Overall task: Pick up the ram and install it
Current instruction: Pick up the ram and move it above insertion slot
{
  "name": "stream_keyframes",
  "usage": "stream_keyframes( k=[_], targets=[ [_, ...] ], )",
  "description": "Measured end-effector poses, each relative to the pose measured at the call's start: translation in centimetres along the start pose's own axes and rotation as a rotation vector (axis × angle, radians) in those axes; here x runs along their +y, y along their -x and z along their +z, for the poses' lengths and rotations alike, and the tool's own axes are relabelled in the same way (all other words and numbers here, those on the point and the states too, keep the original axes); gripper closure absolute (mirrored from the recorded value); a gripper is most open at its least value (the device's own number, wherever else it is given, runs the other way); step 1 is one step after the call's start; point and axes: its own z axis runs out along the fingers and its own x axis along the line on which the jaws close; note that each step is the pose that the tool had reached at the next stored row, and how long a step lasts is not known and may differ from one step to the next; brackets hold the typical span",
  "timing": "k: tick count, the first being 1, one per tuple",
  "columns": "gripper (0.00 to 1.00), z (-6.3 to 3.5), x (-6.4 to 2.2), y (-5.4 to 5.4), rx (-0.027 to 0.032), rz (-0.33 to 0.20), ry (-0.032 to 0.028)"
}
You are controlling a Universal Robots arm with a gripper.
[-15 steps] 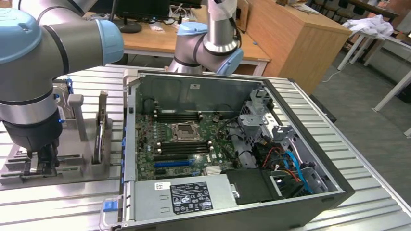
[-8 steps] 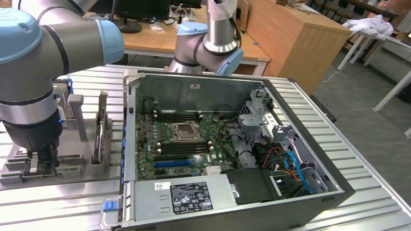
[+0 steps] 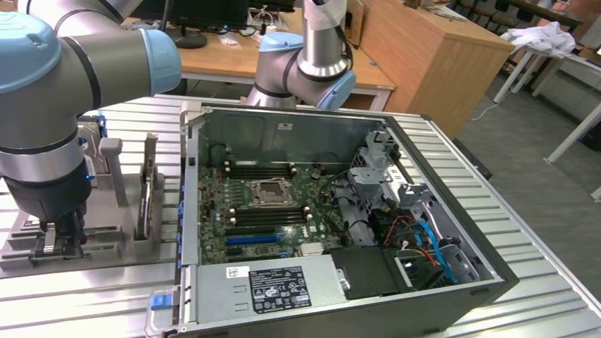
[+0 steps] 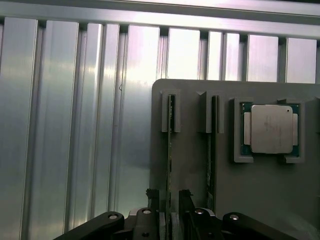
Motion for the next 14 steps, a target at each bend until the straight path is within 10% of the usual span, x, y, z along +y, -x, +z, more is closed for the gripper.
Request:
stream_keyframes(
  k=[14],
  targets=[
    [0.79, 0.02, 0.00, 0.00, 0.0000, 0.000, 0.0000]
  ],
)
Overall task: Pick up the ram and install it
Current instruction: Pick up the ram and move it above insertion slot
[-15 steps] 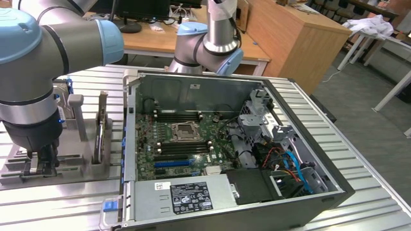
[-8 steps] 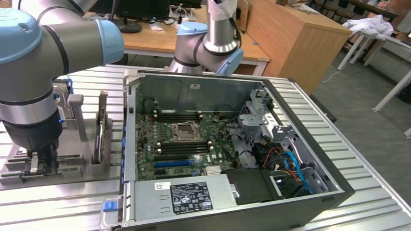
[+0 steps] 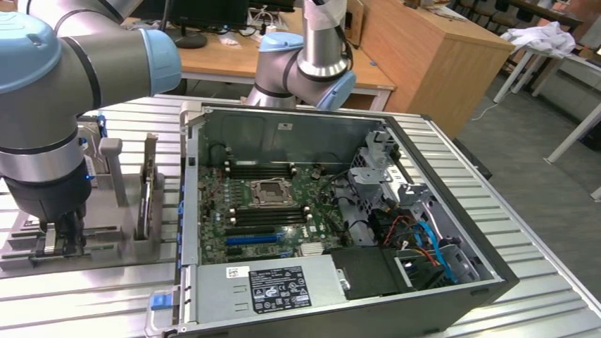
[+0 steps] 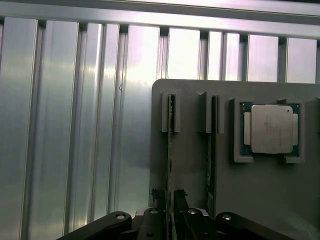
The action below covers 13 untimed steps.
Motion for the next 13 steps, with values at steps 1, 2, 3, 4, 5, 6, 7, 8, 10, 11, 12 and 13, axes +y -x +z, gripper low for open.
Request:
stream_keyframes(
  k=[1, 2, 3, 4, 5, 6, 7, 8, 10, 11, 12, 13],
  targets=[
    [0.79, 0.00, 0.00, 0.00, 0.0000, 0.000, 0.0001],
    [0.79, 0.00, 0.00, 0.00, 0.0000, 0.000, 0.0000],
    [0.79, 0.00, 0.00, 0.00, 0.0000, 0.000, 0.0000],
    [0.79, 0.00, 0.00, 0.00, 0.0000, 0.000, 0.0000],
    [0.79, 0.00, 0.00, 0.00, -0.0001, 0.000, -0.0001],
    [0.79, -0.01, 0.00, 0.01, -0.0001, 0.000, -0.0002],
    [0.79, -0.03, 0.00, 0.01, -0.0001, 0.000, -0.0001],
    [0.79, -0.03, 0.00, 0.00, 0.0000, 0.000, -0.0001],
    [0.79, -0.04, 0.00, 0.00, 0.0000, 0.000, 0.0000],
    [0.79, -0.04, 0.00, 0.00, 0.0000, 0.000, 0.0000],
    [0.79, -0.04, 0.00, 0.00, 0.0000, 0.000, 0.0000],
    [0.79, -0.04, 0.00, 0.00, 0.0000, 0.000, 0.0000]
  ],
)
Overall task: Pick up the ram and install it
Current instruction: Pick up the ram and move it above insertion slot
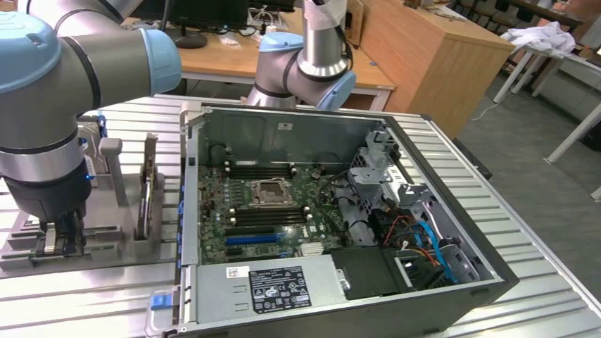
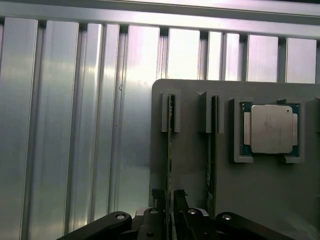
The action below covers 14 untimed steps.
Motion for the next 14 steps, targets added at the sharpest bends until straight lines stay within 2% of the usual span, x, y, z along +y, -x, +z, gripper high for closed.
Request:
stream_keyframes(
  k=[6, 8, 14],
  targets=[
    [0.80, 0.00, 0.00, 0.00, 0.0000, 0.000, 0.0000],
    [0.88, 0.00, 0.00, 0.00, -0.0001, 0.000, 0.0000],
    [0.88, 0.00, 0.00, 0.00, 0.0000, 0.000, -0.0001]
  ],
)
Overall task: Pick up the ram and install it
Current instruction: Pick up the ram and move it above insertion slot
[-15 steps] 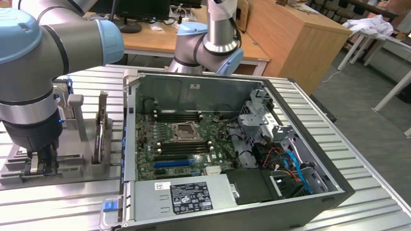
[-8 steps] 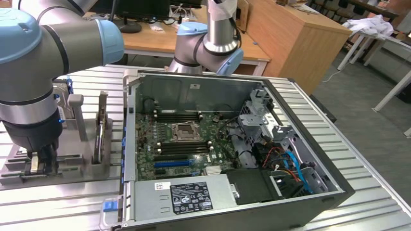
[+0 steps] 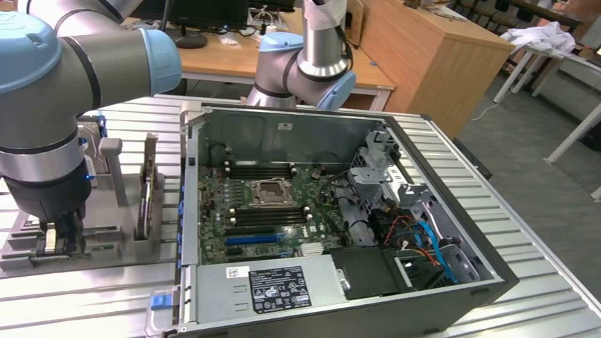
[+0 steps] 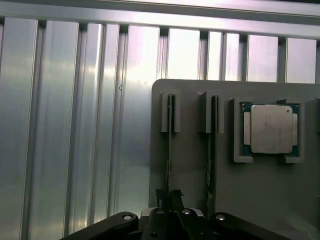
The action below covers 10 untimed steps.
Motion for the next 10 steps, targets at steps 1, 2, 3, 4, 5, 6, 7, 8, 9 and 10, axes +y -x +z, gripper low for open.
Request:
stream_keyframes(
  k=[1, 2, 3, 4, 5, 6, 7, 8, 9, 10],
  targets=[
    [0.88, 0.00, 0.00, 0.00, 0.0000, 0.000, 0.0001],
    [0.88, 0.00, 0.00, 0.00, 0.0000, 0.000, 0.0000],
    [0.88, 0.00, 0.00, 0.00, 0.0000, 0.000, 0.0001],
    [0.88, 0.00, 0.00, 0.00, 0.0000, 0.000, 0.0001],
    [0.88, 0.00, 0.00, 0.00, 0.0000, 0.000, 0.0000],
    [0.88, 0.00, 0.00, 0.00, 0.0000, 0.000, 0.0001],
    [0.88, 0.00, 0.00, 0.00, 0.0000, 0.000, 0.0000],
    [0.88, 0.00, 0.00, 0.00, 0.0000, 0.002, 0.0000],
    [0.88, 0.00, 0.00, 0.00, 0.0000, 0.005, 0.0000],
    [0.88, 0.00, 0.00, 0.00, -0.0001, 0.007, 0.0000]
  ],
)
